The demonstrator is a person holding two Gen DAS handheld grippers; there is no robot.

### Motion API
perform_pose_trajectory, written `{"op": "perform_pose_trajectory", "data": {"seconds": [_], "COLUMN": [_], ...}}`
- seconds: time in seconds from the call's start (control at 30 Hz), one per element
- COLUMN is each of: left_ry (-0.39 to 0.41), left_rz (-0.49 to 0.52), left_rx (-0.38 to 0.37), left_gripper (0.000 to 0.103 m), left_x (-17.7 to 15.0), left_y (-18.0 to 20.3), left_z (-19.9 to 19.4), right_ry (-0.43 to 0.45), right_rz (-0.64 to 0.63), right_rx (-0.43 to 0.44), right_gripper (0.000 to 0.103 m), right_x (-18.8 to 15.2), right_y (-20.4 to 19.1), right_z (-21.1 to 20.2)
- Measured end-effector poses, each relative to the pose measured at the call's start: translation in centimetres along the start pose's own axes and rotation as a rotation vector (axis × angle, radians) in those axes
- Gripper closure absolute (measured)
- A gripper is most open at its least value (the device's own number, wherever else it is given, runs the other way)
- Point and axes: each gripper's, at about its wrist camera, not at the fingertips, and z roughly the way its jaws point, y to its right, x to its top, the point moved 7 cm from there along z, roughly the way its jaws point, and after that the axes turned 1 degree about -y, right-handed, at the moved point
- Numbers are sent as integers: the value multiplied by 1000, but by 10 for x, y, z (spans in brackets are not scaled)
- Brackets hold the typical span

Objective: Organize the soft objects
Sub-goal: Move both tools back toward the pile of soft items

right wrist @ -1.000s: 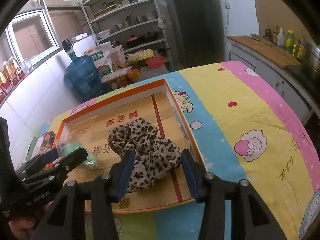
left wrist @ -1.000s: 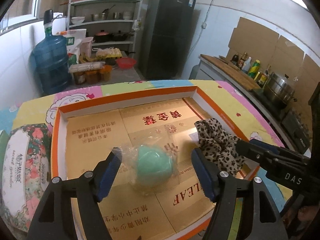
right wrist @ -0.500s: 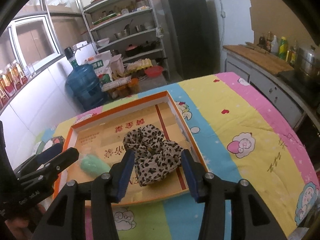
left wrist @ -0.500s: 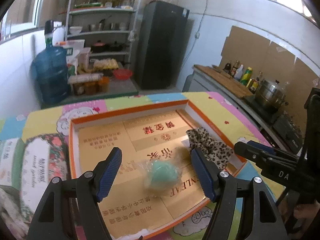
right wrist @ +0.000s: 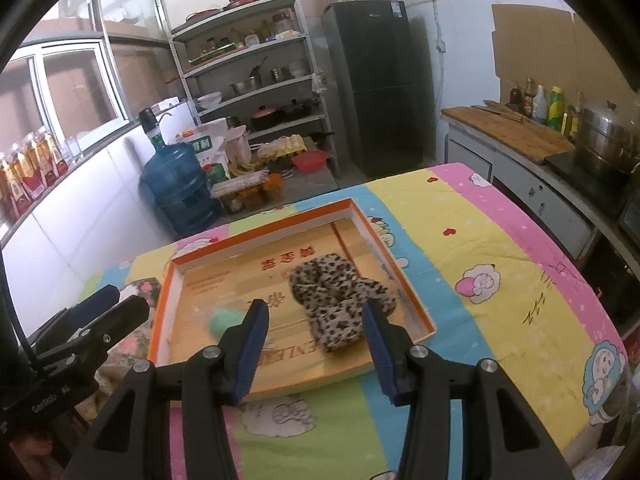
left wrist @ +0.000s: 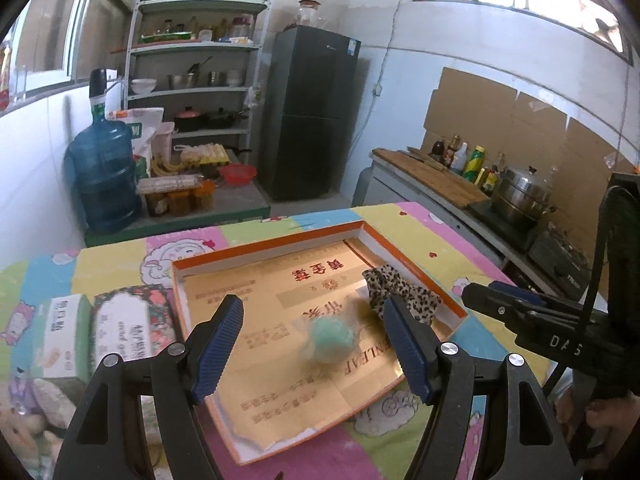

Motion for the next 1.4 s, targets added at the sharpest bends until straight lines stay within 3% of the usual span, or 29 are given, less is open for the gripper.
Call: {"op": "perform_pose_trajectory", "data": {"seconds": [0.5, 1.0, 1.4], "left_ry": [56, 56, 62], "left_rz": [-15, -31, -77], "left_rx": [70, 113, 155], "left_gripper": [29, 29, 29], "left_x": [-15, -45, -87], "left_y": [-71, -127, -181], "left_z": [-81, -134, -181], "right_ry": [7, 0, -47], "right_rz": [-87, -135, -190], "right_rx": [82, 118, 160], "right_gripper": [54, 54, 54], "right_x": [-21, -52, -92], "right_y": [-98, -171, -228], "right_z": [-20, -31, -29]}}
